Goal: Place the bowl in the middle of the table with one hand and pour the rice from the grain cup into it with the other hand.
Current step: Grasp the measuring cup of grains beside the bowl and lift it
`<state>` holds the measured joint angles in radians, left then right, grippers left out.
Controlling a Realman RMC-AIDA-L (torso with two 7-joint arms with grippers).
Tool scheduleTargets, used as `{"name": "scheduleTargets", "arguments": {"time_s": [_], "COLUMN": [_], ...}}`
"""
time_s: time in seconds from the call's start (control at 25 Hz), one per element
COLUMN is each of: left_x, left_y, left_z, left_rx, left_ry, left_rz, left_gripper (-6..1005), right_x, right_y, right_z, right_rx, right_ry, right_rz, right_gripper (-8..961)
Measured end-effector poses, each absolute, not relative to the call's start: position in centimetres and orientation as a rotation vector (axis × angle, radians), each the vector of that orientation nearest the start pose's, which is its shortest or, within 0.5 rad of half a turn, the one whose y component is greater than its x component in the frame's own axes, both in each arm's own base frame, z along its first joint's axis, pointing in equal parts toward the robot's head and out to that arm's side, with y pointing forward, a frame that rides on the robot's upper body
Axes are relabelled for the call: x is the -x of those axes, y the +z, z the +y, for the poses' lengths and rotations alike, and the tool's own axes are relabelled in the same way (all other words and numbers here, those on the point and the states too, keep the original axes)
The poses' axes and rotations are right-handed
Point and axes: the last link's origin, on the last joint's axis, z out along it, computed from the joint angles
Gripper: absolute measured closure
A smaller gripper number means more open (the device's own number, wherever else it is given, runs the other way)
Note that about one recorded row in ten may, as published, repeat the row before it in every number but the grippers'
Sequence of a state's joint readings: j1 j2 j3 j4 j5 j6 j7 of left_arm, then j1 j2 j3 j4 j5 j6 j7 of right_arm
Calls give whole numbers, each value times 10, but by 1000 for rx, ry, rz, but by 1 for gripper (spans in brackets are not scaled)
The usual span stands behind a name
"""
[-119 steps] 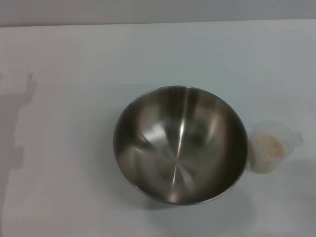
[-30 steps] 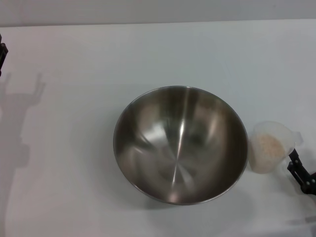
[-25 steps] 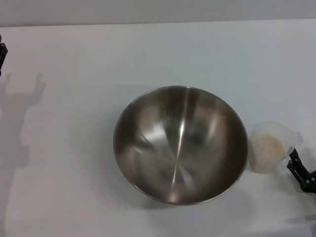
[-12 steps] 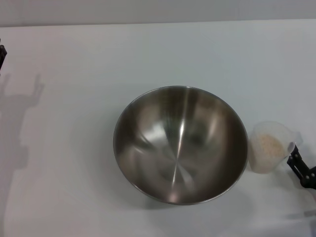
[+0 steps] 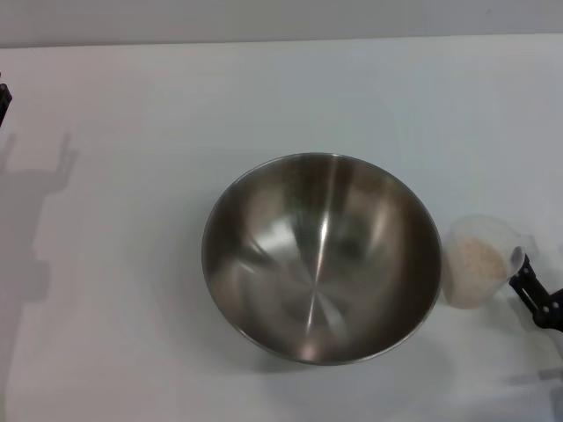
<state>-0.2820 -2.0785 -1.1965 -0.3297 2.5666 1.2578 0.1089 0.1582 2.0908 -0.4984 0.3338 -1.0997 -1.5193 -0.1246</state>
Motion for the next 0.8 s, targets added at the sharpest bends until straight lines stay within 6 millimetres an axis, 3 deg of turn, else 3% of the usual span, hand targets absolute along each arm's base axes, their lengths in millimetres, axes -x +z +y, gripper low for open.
{"name": "scheduleTargets", "arguments": {"time_s": [0.8], "left_x": [326], "left_y": [17], "left_z": [311], "left_rx": [1439], "left_ry": [-623], "left_rz": [-297], "left_gripper": [172], "right_x": [-356], "right_y": [-58], "right_z": [164], "right_rx": [1651], "right_ry": [555], "right_rz": [541], "right_gripper": [125]}}
